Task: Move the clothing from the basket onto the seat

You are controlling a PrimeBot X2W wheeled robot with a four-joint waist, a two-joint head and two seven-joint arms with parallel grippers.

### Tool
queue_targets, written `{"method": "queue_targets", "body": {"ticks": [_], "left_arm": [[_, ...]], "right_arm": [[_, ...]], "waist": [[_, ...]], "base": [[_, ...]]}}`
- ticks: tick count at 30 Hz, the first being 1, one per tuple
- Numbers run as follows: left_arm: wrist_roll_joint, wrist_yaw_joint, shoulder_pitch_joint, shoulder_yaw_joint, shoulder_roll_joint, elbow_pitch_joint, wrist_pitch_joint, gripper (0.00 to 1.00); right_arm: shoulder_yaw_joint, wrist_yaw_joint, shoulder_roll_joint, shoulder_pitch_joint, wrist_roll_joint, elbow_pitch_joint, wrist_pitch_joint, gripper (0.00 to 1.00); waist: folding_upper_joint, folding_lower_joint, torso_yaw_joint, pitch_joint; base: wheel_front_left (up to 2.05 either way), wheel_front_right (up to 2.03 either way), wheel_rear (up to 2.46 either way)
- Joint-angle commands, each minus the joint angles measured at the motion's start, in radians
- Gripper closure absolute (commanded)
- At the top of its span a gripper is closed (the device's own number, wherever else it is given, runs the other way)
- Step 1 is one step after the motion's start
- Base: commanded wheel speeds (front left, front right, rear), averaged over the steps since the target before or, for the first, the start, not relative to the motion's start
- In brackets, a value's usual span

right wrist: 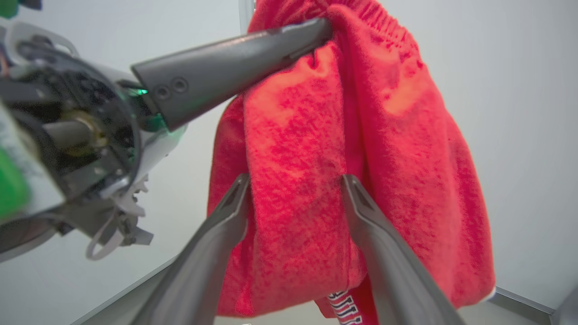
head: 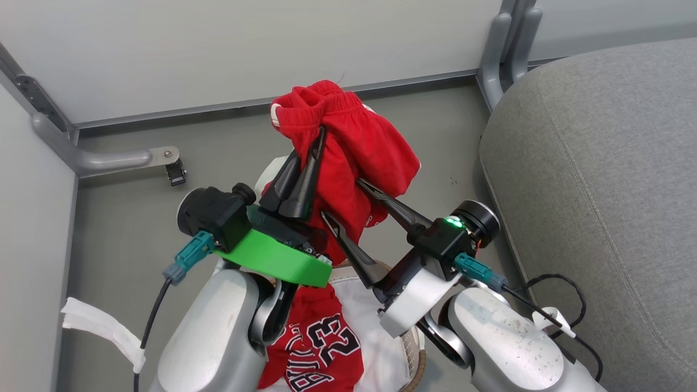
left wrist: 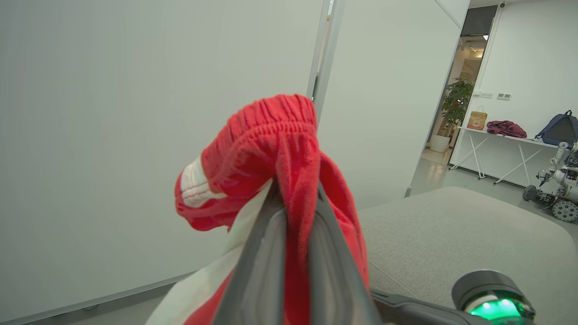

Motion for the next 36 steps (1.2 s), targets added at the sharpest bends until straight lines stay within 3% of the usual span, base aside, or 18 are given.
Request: {"method": "queue_targets", "body": {"ticks": [1, 8, 15, 16, 17, 18, 28, 29, 31, 36], "left_arm": [[-0.007, -0.003, -0.004, -0.002, 0.001, 0.003, -0.001, 1.0], [-0.021, -0.003, -0.01, -0.049, -0.002, 0.007, -0.001, 1.0], [-0.039, -0.003, -0.02, -0.089, -0.003, 0.007, -0.001, 1.0], [-0.042, -0.003, -0.02, -0.091, -0.003, 0.006, -0.001, 1.0], [-0.045, -0.003, -0.02, -0.094, -0.003, 0.004, -0.001, 1.0], [-0.048, -0.003, -0.02, -0.095, -0.004, 0.004, -0.001, 1.0], [-0.013, -0.003, 0.008, -0.017, -0.003, 0.039, -0.001, 1.0], [-0.006, -0.003, 0.01, -0.005, -0.003, 0.047, -0.001, 0.54], [0.01, -0.003, 0.014, 0.014, -0.003, 0.065, -0.001, 0.0], [0.05, -0.003, 0.033, 0.047, -0.003, 0.091, -0.001, 0.0]], "right_arm": [[-0.002, -0.001, -0.002, -0.012, -0.008, 0.008, -0.002, 0.0], [-0.024, -0.001, -0.003, -0.055, -0.017, 0.091, -0.002, 0.0], [0.016, -0.001, -0.003, -0.112, 0.039, 0.227, -0.002, 0.0], [0.022, -0.001, -0.003, -0.117, 0.053, 0.243, -0.002, 0.13], [0.027, -0.001, -0.003, -0.127, 0.062, 0.254, -0.002, 0.72], [0.034, -0.001, -0.003, -0.133, 0.07, 0.261, -0.002, 1.0], [0.046, -0.001, -0.003, -0.095, 0.121, 0.207, -0.002, 1.0], [0.042, -0.001, -0.003, -0.087, 0.126, 0.192, -0.002, 1.0], [0.021, -0.001, -0.004, -0.067, 0.142, 0.163, -0.002, 1.0], [-0.041, -0.001, -0.003, -0.022, 0.145, 0.094, -0.002, 1.0]], "waist": [[0.0, 0.0001, 0.005, 0.003], [0.0, 0.0001, 0.023, 0.006], [0.0, 0.0001, 0.045, 0.001], [0.0, 0.0001, 0.047, 0.0], [0.0, 0.0001, 0.05, 0.0], [0.0, 0.0001, 0.051, 0.0], [0.0, 0.0001, 0.023, 0.012], [0.0, 0.0001, 0.016, 0.014], [0.0, 0.0001, -0.001, 0.019], [0.0, 0.0001, -0.059, 0.029]], "base": [[0.0, 0.0, 0.0], [0.0, 0.0, 0.0], [0.0, 0.0, 0.0], [0.0, 0.0, 0.0], [0.0, 0.0, 0.0], [0.0, 0.0, 0.0], [0.0, 0.0, 0.0], [0.0, 0.0, 0.0], [0.0, 0.0, 0.0], [0.0, 0.0, 0.0]]}}
